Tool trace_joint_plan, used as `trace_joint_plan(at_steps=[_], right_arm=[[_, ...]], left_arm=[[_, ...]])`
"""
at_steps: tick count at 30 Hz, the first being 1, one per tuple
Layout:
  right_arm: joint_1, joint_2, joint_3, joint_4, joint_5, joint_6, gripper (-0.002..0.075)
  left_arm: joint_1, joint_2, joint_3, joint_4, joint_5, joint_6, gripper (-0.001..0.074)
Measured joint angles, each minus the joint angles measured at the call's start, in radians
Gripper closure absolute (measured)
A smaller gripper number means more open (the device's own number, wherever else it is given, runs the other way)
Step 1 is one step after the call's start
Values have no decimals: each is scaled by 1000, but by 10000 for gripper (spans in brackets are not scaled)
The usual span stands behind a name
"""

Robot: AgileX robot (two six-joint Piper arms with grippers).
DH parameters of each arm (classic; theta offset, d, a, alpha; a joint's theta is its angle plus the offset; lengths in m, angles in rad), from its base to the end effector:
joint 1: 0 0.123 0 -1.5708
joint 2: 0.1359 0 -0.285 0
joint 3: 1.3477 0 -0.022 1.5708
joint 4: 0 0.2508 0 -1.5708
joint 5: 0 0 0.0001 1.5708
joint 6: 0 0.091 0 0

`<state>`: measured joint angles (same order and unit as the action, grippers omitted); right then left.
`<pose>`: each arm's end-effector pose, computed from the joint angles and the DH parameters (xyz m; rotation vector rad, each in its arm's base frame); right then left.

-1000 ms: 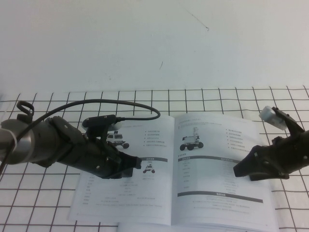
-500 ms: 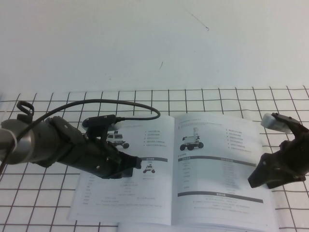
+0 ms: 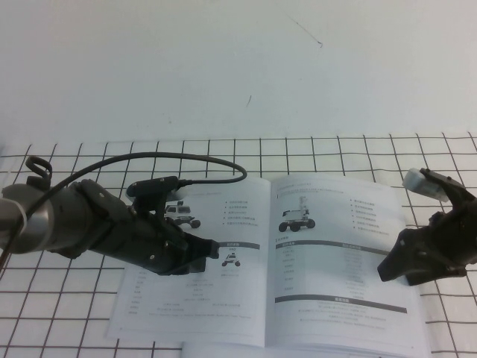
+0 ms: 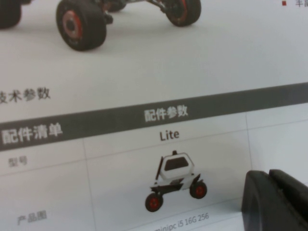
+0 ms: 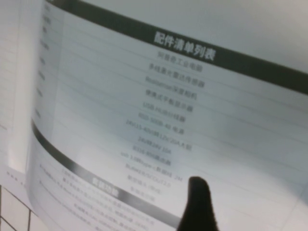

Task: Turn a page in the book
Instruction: Open the closed book

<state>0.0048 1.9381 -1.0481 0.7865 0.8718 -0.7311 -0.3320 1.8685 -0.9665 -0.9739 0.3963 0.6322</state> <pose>0.3324 0.0510 0.1313 -0.2668 2.8992 0.8469 0.3223 -0.1419 0.1396 0.1555 2.6701 -0.6404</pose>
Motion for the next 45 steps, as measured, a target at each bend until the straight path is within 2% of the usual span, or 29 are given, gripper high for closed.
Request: trace_joint_plan(at_steps=[23,32,45], right_arm=[[16,14,-5,-6,-49,-1,230],[82,31,-9,107,-51,-78,230],[94,-19,-9,140,-9,-93,230]], left_arm=[[0,2,0,-4,0,1,738],[0,2,0,-4,0,5,737],[0,2,0,-4,0,5,737]])
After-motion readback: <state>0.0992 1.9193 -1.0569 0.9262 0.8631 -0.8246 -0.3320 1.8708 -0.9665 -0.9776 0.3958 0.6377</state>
